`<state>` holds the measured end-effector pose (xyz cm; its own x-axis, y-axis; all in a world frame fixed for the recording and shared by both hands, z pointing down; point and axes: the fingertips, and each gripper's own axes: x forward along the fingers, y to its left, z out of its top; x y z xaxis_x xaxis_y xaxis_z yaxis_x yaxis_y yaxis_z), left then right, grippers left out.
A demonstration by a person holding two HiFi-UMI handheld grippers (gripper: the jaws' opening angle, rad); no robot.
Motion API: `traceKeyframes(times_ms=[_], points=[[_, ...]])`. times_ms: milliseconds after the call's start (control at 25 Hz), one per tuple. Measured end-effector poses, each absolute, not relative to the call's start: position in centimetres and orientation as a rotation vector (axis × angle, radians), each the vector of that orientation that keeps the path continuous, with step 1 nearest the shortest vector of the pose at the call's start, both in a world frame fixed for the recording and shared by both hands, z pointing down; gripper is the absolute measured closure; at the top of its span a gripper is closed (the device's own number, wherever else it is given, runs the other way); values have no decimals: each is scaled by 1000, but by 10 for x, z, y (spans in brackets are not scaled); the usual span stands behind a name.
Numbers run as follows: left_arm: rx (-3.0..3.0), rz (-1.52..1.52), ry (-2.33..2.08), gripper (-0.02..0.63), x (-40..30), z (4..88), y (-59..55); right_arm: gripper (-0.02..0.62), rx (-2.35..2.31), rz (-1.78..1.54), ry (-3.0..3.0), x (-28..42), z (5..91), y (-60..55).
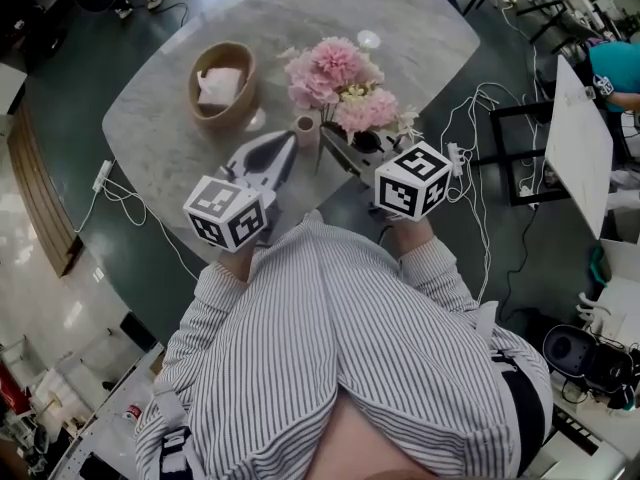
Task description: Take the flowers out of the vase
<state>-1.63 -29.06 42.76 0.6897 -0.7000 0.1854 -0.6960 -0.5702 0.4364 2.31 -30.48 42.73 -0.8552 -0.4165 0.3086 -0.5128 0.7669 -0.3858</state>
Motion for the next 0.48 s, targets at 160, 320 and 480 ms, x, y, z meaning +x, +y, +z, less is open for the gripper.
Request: traceKeyframes(times_ms=[160, 320, 480], points=[[2420, -8, -1073, 595, -16, 429, -290, 572, 736, 688, -2759, 24, 427, -305], [2416, -5, -1074, 594, -16, 431, -291, 572, 739, 688, -2762, 24, 428, -305], [2417, 5, -1078, 595, -16, 431, -291, 572, 736, 690, -2766, 24, 427, -305]])
